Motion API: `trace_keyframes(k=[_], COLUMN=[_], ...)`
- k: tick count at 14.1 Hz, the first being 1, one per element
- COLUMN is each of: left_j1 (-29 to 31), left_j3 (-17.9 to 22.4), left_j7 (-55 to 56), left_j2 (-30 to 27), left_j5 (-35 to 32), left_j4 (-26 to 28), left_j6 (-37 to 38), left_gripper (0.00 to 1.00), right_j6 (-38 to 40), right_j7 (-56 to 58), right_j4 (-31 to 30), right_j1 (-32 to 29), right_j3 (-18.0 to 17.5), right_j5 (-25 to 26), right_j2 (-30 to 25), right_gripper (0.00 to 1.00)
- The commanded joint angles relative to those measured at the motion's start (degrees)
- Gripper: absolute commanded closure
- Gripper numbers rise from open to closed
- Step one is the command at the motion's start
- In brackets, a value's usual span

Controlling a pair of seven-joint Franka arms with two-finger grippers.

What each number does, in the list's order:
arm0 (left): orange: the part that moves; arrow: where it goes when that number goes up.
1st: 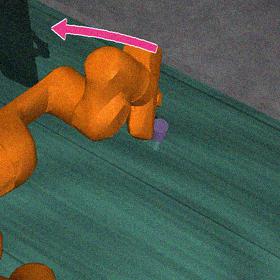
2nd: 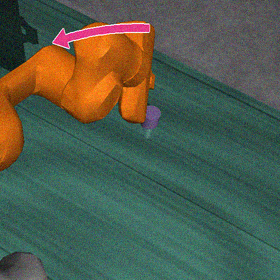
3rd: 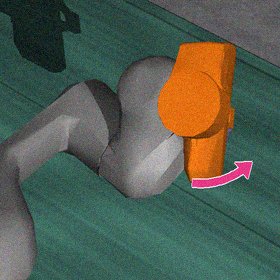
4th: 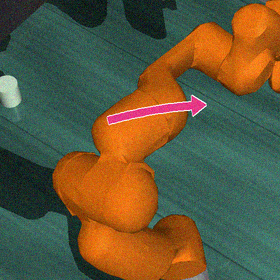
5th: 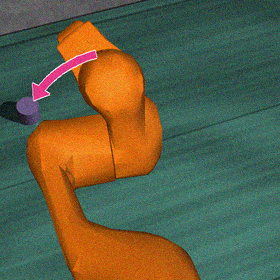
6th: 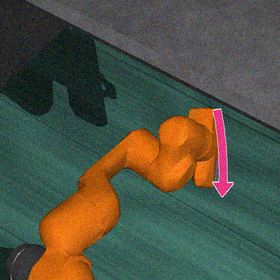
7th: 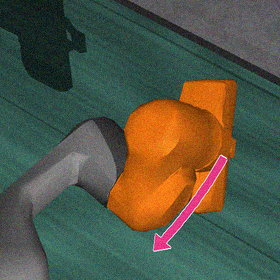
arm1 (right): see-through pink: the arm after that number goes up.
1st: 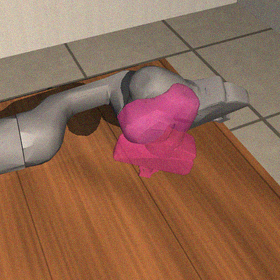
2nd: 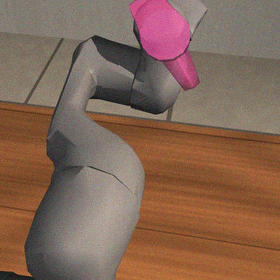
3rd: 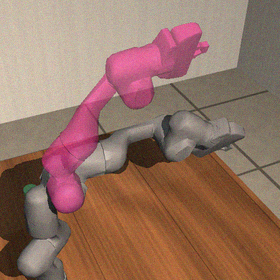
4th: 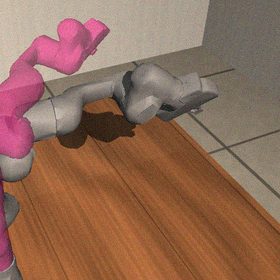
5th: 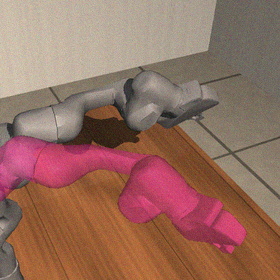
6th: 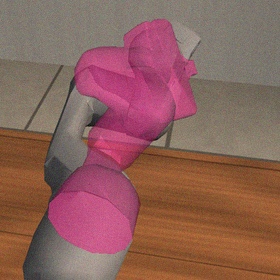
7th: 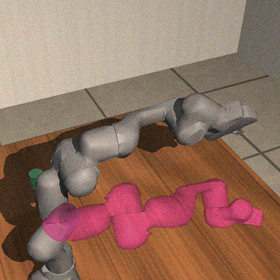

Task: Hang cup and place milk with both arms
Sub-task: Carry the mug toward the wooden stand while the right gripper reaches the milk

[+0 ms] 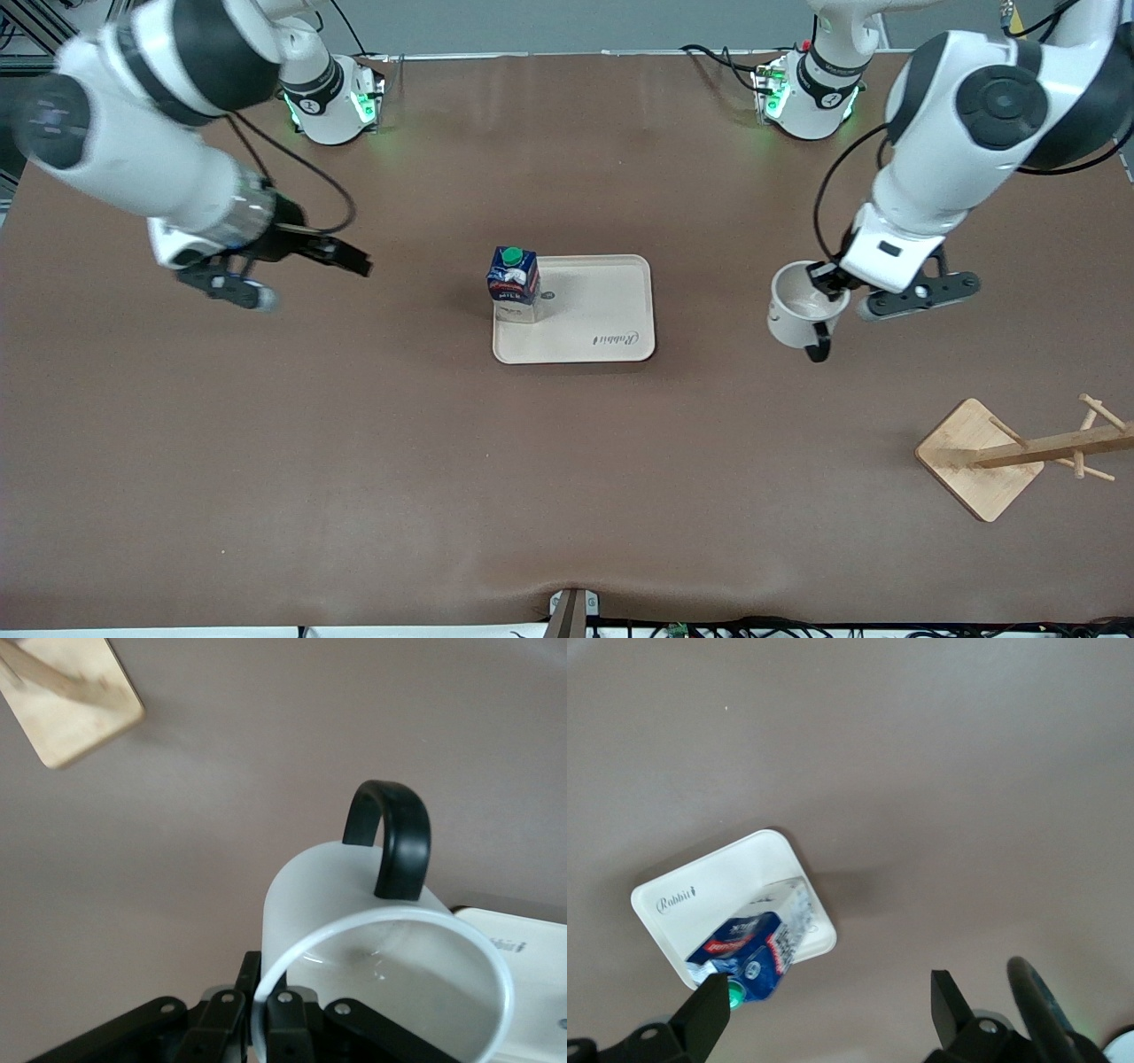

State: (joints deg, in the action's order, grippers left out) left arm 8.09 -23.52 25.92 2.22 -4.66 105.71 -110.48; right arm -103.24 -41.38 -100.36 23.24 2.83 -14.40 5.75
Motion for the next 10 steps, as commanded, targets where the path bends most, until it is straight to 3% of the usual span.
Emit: trace_keyframes(k=[1, 5, 7, 10], left_j1=[6.0, 13.6, 16.9, 19.6], left_j3=[-0.4, -0.5, -0.5, -0.4], left_j7=[-12.1, -24.8, -27.8, -30.8], left_j2=[-2.1, -1.8, -1.0, 0.9], left_j5=[-0.8, -0.3, 0.7, 1.5], left_j4=[-1.2, -3.0, -3.7, -5.4], left_j6=[2.0, 2.7, 2.5, 2.5], left_gripper=[1.00, 1.00, 1.00, 1.00], right_j6=[-5.4, -13.9, -15.9, -17.6], right_j7=[-7.6, -14.6, -19.1, -22.7], right_j4=[-1.9, -2.2, -2.0, -1.4], right_j1=[4.7, 12.1, 14.2, 15.9], right_j3=[0.8, 0.9, 0.9, 0.8], right_j5=[0.6, 3.6, 8.0, 8.7], right_j2=[1.5, 7.0, 8.8, 9.7], right_gripper=[0.00, 0.00, 0.00, 0.00])
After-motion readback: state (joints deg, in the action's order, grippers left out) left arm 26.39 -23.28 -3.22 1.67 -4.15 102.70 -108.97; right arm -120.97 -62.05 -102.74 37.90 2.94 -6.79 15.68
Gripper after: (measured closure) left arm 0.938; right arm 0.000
